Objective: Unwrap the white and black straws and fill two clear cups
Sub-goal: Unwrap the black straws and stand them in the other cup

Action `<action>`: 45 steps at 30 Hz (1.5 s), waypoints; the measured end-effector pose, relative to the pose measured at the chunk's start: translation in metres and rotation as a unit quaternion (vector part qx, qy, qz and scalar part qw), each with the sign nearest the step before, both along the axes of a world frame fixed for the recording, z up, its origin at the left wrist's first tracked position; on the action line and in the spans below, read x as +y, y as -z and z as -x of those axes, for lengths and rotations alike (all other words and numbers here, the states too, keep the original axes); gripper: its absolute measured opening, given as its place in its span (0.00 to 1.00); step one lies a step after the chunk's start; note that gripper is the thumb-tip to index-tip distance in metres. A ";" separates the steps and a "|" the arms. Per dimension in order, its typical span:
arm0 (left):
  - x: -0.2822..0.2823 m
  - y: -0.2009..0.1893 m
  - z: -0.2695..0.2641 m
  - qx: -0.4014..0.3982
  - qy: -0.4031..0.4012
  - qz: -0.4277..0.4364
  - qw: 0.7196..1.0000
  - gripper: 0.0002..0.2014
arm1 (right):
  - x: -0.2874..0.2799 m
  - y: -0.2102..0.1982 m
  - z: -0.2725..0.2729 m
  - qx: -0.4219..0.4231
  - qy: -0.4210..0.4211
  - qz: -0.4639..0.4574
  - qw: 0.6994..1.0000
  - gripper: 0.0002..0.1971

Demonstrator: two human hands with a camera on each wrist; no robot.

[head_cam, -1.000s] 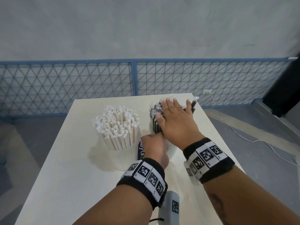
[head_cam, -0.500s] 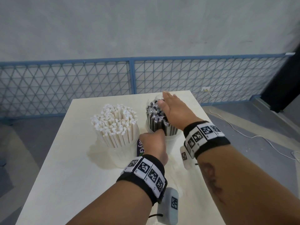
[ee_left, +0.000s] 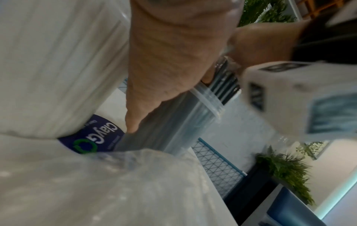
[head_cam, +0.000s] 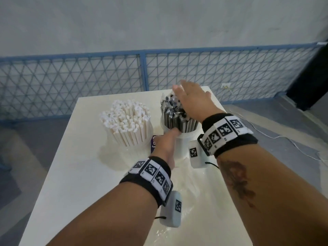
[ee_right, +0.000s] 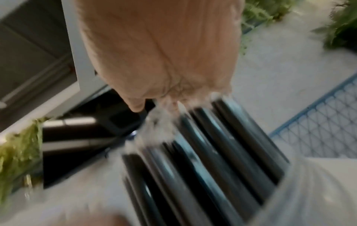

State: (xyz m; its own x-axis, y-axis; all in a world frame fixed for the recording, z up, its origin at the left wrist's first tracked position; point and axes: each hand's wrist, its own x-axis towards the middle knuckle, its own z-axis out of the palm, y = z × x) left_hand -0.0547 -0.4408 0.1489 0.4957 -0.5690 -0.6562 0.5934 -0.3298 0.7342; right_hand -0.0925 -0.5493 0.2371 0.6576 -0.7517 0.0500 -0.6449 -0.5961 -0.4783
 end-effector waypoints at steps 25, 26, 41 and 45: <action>0.056 0.062 0.009 -0.161 0.174 0.023 0.971 0.21 | 0.139 0.159 0.101 -0.340 0.336 -0.440 0.760 0.19; 0.060 0.066 0.012 -0.189 0.182 0.013 0.965 0.27 | 0.135 0.158 0.102 -0.334 0.342 -0.434 0.764 0.16; 0.072 0.057 0.024 -0.433 0.128 0.108 0.886 0.32 | 0.107 0.154 0.126 0.007 -0.009 -0.255 0.967 0.44; 0.074 0.054 0.020 -0.435 0.222 0.104 0.866 0.36 | 0.097 0.142 0.131 -0.054 0.015 -0.293 0.954 0.10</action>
